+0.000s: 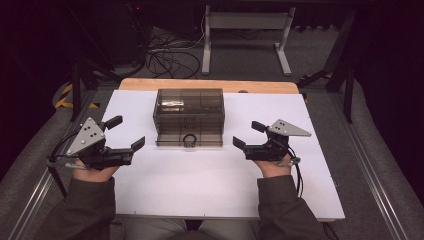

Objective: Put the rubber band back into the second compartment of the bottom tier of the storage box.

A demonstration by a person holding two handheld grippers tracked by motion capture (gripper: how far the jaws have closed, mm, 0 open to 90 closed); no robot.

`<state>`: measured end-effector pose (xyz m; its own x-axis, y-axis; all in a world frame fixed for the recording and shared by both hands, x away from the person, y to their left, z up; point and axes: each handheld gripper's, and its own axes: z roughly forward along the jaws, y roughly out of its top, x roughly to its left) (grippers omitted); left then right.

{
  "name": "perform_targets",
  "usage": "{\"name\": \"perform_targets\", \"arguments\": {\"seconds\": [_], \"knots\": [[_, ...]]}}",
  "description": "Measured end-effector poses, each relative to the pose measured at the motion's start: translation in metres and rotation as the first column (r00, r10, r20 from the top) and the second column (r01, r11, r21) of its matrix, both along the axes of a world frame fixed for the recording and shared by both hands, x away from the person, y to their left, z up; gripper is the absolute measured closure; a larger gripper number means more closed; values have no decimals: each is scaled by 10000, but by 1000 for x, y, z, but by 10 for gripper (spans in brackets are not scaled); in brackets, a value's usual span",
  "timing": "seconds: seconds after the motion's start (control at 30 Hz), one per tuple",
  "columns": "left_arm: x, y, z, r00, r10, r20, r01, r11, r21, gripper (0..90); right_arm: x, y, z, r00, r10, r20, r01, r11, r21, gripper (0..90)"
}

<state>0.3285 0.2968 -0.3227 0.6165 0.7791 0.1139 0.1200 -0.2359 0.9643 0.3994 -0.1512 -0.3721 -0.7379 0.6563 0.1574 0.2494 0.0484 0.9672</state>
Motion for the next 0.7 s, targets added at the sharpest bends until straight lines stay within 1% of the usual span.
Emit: {"name": "perform_targets", "arguments": {"seconds": [0.23,0.47,0.6,0.7], "knots": [[0,1,1,10000,45,31,-45,10000,-16,88,-2,-8,2,9999,-136,10,136,9998,128,34],[0,2,0,10000,54,18,-54,10000,-13,88,-3,-22,5,9995,-306,-15,306,9981,536,3],[1,1,0,10000,47,-10,-47,10000,-17,88,-4,-31,7,9992,-392,-31,393,9961,790,1],[1,2,0,10000,52,-11,-52,10000,-21,88,-5,-37,8,9991,-418,47,412,9952,883,0]]}}
